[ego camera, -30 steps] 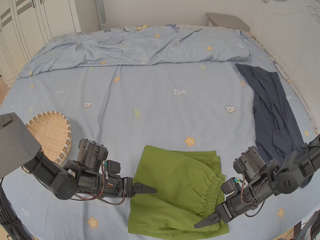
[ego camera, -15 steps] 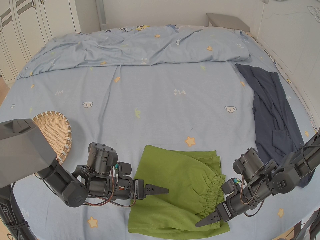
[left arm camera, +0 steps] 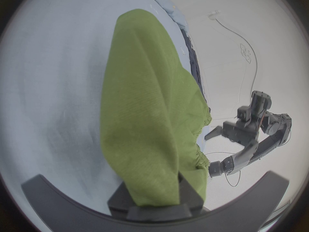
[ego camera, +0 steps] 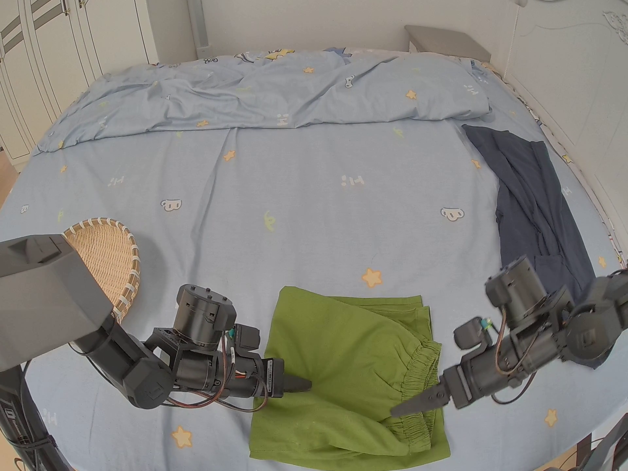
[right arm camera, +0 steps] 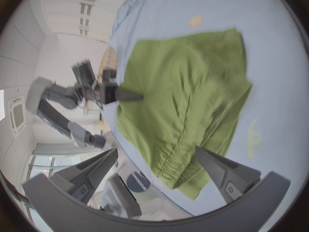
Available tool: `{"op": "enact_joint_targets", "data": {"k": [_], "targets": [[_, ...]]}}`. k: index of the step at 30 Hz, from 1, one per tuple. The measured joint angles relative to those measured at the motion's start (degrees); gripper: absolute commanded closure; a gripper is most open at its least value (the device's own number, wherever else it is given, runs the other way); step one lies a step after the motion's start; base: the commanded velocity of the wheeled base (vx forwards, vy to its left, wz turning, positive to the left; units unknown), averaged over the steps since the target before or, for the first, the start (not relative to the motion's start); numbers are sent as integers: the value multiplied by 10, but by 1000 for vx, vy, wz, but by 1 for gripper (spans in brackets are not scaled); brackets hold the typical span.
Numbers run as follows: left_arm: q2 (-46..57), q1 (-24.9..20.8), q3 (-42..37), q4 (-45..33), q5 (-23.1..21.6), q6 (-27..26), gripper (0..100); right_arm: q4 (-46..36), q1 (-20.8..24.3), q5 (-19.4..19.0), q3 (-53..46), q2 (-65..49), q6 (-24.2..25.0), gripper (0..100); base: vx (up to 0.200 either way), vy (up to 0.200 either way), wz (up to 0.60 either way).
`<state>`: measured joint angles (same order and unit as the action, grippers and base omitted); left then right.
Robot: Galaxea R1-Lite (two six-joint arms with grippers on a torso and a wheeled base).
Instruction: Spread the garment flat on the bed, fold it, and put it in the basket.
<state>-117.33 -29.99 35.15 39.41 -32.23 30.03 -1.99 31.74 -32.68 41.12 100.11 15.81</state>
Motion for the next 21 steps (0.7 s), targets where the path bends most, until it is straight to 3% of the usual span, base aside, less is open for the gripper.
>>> {"op": "enact_joint_targets", "data": {"k": [5, 14, 21], "targets": [[45, 7, 27, -97, -2, -1, 100, -34, -46, -2, 57, -46, 27, 0, 0, 0, 0], [140, 56, 150, -363, -3, -33, 100, -97, -142, -13, 138, -90, 42, 0, 0, 0, 0], [215, 128, 186, -429, -3, -75, 100, -133, -186, -25, 169, -117, 46, 0, 0, 29, 0]]}}
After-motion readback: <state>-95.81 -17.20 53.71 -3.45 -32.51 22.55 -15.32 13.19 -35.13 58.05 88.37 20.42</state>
